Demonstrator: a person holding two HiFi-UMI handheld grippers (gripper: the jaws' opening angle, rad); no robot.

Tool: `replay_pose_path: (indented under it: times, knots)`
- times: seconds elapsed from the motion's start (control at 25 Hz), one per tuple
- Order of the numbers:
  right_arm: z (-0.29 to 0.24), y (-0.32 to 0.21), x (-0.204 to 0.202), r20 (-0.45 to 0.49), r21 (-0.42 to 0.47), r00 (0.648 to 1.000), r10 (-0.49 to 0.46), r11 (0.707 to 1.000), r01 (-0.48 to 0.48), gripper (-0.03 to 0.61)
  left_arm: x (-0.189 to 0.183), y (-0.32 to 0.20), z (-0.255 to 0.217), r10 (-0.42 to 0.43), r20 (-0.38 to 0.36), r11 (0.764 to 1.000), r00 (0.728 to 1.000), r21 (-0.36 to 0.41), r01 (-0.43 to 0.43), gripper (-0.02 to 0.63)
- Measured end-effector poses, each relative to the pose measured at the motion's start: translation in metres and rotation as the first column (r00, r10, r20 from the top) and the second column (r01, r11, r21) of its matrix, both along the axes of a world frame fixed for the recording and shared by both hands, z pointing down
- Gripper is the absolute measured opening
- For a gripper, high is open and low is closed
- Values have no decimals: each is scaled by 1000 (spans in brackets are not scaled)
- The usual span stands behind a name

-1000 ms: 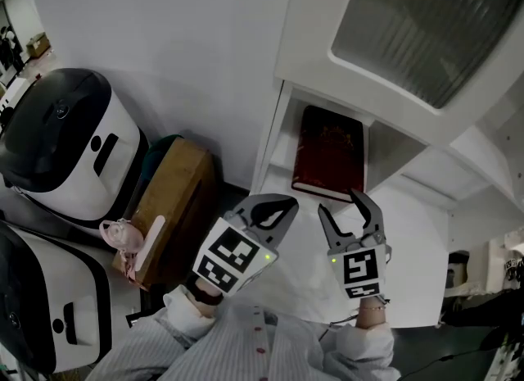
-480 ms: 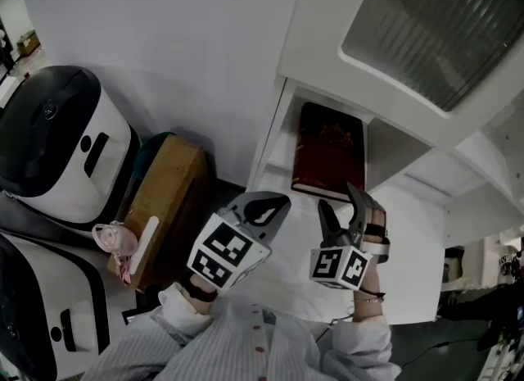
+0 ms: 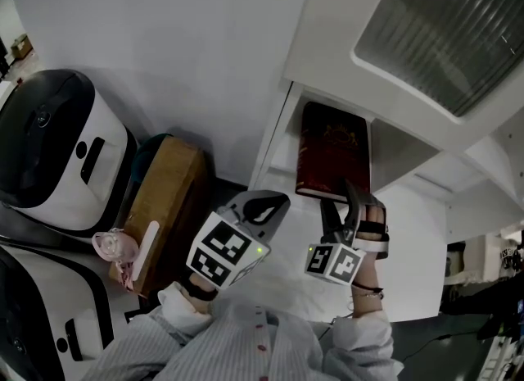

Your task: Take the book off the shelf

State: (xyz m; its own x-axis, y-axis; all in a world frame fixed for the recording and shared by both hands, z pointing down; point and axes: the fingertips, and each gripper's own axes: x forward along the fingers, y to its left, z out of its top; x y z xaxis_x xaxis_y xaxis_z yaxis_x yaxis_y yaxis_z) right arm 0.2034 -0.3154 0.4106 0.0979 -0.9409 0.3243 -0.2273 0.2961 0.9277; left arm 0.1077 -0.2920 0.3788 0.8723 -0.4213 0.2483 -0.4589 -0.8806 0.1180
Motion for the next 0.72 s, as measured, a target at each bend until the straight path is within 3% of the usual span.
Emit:
replay_pose_path:
  times: [0.28,0.72]
  knots:
    - [9,-14,4,-84,33,996,26,999,-24,264,-1,-5,6,14,-7,1000,1000,-17,-14,10]
    - [4,-19,6,-128,88,991,40,996,-29,262,-5,-13,9,-3,-23,1000,1000,-26,3,10]
